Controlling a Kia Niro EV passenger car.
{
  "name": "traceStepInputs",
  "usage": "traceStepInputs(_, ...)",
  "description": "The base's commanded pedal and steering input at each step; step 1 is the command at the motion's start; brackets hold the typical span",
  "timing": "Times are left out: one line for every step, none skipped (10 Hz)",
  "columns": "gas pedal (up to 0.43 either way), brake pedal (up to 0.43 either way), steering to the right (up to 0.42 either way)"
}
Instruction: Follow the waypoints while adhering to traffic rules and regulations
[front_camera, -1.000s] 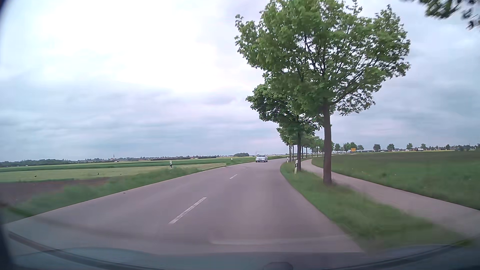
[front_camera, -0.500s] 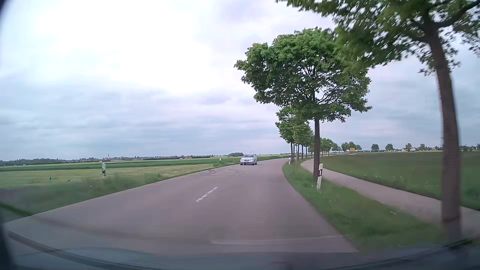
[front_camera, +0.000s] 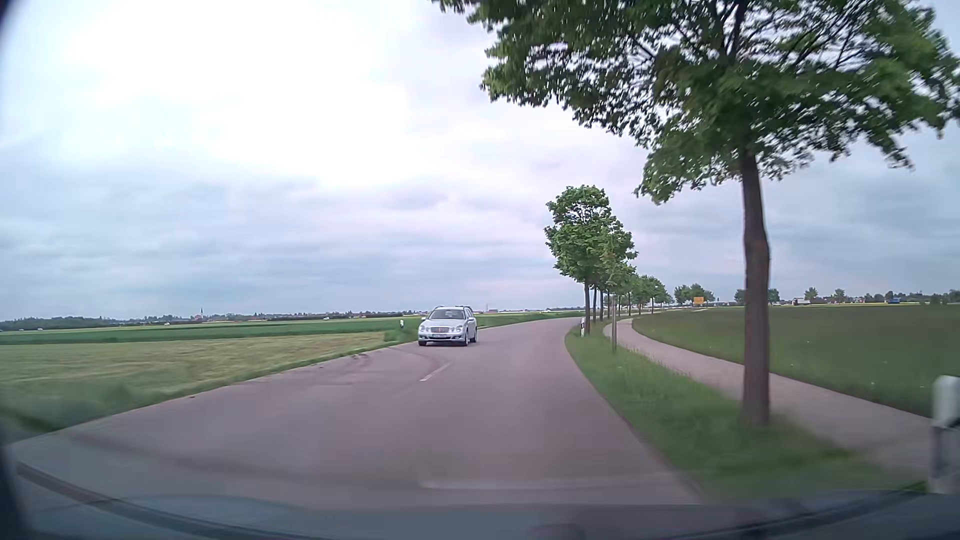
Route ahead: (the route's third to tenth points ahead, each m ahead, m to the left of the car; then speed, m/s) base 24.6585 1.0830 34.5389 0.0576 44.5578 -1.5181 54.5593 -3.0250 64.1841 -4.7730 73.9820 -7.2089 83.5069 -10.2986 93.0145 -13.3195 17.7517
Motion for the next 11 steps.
traceStepInputs(0.13, 0.0, 0.017)
traceStepInputs(0.13, 0.0, 0.018)
traceStepInputs(0.13, 0.0, 0.02)
traceStepInputs(0.13, 0.0, 0.02)
traceStepInputs(0.13, 0.0, 0.02)
traceStepInputs(0.13, 0.0, 0.02)
traceStepInputs(0.13, 0.0, 0.02)
traceStepInputs(0.13, 0.0, 0.019)
traceStepInputs(0.13, 0.0, 0.018)
traceStepInputs(0.13, 0.0, 0.017)
traceStepInputs(0.138, 0.0, 0.016)
